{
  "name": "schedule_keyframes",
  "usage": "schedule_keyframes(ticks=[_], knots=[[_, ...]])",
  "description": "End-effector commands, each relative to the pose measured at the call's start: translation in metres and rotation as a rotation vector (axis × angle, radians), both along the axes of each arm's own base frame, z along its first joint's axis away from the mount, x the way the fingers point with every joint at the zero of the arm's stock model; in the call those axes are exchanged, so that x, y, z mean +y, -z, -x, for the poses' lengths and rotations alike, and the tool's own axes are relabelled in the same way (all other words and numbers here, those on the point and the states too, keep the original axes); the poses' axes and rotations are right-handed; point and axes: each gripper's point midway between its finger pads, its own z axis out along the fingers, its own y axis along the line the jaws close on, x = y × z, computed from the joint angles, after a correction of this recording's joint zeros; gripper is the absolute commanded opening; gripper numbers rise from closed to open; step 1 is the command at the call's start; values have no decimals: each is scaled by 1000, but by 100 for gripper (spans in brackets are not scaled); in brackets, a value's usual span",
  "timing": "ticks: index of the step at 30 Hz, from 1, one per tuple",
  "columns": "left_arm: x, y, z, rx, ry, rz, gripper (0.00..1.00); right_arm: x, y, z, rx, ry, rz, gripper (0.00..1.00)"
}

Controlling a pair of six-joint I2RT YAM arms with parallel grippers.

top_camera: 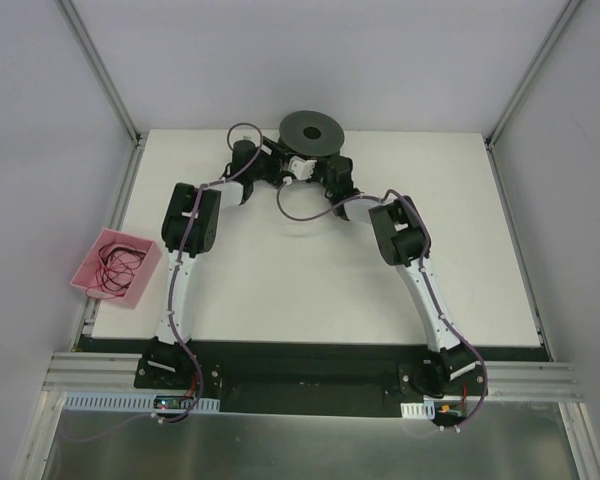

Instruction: Wrap the cables

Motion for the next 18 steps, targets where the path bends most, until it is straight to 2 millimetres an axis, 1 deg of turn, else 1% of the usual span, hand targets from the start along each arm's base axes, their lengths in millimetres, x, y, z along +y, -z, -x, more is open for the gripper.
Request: schedule_keyframes(ticks=[1, 2, 5, 6, 7, 9, 11, 12, 15, 16, 18], knots=[[23, -36, 24, -12, 8, -32, 78, 3, -31, -14, -104, -14, -5, 0], [28, -42, 28, -13, 3, -33, 79, 3, -29, -14, -105, -15, 0, 0], [38, -49, 47, 12, 0, -24, 80, 1, -24, -11, -112, -21, 23, 0], [40, -52, 55, 21, 3, -22, 81, 0, -22, -9, -116, -23, 26, 1], [41, -54, 61, 21, 6, -21, 82, 0, -20, -5, -114, -28, 29, 3], [41, -56, 72, 26, 11, -19, 83, -3, -20, 4, -113, -37, 32, 9], [44, -58, 79, 29, 7, -18, 84, -5, -19, 13, -112, -42, 31, 19], [44, -63, 81, 22, 7, -16, 86, -5, -21, 18, -115, -45, 33, 23], [46, -72, 89, 12, 9, -15, 90, -10, -21, 32, -133, -58, 48, 25], [46, -77, 92, 2, 10, -16, 92, -13, -17, 39, -130, -60, 54, 27], [47, -84, 97, -13, 13, -23, 96, -16, -21, 50, -143, -68, 56, 33]])
